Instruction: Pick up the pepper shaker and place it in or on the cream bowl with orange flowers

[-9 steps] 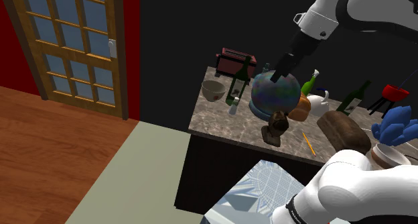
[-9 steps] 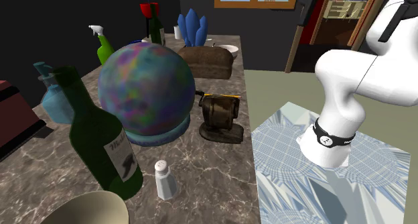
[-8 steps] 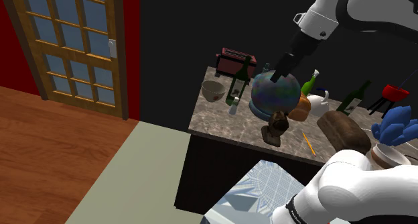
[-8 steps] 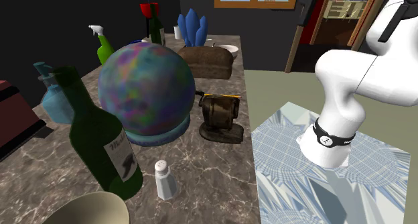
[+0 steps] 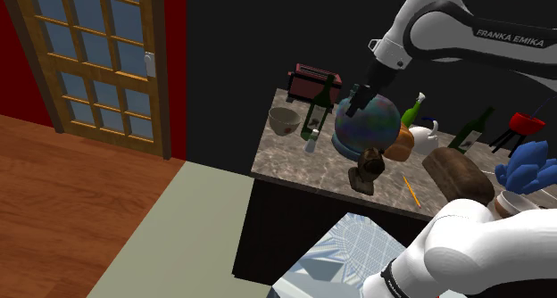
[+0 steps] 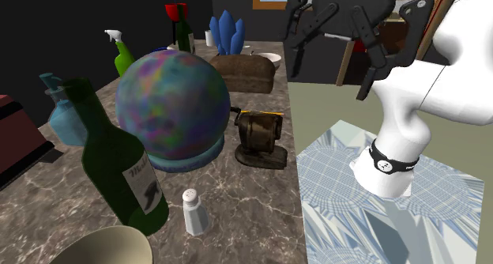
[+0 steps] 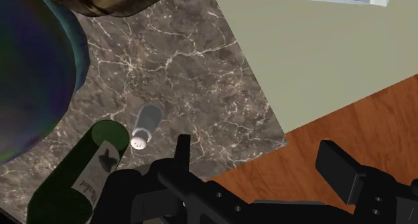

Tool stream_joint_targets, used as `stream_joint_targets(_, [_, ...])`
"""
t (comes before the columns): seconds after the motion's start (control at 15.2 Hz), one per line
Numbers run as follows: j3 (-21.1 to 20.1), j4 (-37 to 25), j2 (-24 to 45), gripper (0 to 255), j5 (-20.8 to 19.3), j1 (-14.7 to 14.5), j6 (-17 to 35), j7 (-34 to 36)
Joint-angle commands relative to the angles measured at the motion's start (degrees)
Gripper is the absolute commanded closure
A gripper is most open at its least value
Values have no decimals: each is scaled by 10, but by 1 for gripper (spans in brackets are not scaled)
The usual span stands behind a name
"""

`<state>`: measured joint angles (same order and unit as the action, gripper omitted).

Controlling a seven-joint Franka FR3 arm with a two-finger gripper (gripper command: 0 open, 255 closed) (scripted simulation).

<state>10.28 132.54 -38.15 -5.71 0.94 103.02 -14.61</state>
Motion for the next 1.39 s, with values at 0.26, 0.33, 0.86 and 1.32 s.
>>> stream_joint_targets(0.26, [60,-3,98,0,1,-9,85,-78])
stream_joint_targets(0.33, [70,-7,117,0,4,-11,98,-92])
stream_joint_targets(0.86, [139,-66,289,0,63,-29,185,-217])
stream_joint_targets(1.32, [161,-159,460,0,161,-19,221,-341])
